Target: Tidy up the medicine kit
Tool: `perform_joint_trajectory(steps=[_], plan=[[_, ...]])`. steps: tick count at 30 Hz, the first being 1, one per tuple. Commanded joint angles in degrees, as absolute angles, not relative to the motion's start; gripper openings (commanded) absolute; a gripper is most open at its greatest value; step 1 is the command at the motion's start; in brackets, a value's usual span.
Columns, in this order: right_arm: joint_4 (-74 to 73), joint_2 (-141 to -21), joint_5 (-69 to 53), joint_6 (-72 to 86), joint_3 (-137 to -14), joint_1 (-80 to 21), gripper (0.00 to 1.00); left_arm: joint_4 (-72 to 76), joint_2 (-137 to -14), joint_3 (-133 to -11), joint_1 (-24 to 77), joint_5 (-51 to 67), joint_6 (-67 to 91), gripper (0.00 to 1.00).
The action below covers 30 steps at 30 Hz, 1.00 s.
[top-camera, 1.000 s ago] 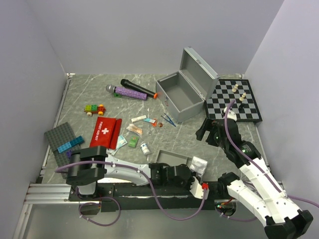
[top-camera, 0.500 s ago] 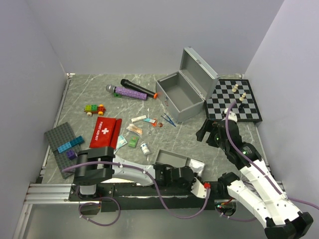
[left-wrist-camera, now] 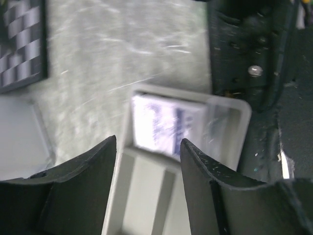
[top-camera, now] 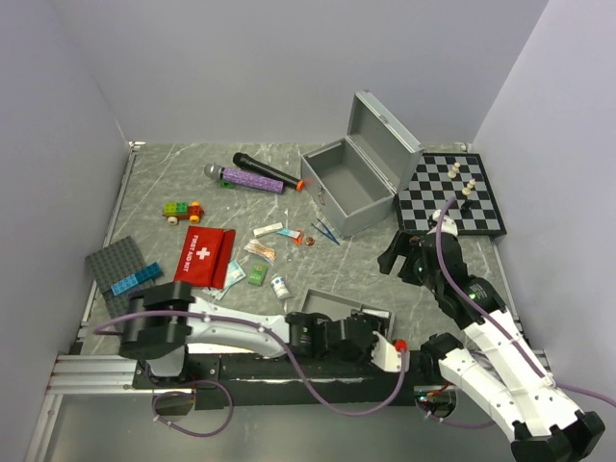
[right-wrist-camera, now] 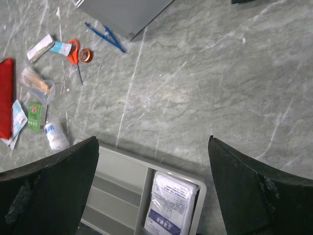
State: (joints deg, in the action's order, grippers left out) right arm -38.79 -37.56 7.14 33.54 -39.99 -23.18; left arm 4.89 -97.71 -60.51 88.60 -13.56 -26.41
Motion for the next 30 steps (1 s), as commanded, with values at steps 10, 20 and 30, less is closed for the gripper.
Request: perform_joint_trajectory(steps=[10, 20, 30], plan=[[-31.9, -41.4, -4.7, 25.4, -34.9, -30.4, 0.84, -6.5, -68.0, -46.2, 83.7, -33.0, 18.8, 0.56], [-29.0, -51.5, -4.9, 31.5, -32.4, -38.1, 0.65, -12.2, -64.2, -43.0, 81.1, -42.3, 35.0, 0.46], [-29.0, -54.8, -5.4, 33.8, -31.7, -40.0, 0.55, -26.0, -62.6, -42.3, 74.2, -47.9, 59.2, 0.49]])
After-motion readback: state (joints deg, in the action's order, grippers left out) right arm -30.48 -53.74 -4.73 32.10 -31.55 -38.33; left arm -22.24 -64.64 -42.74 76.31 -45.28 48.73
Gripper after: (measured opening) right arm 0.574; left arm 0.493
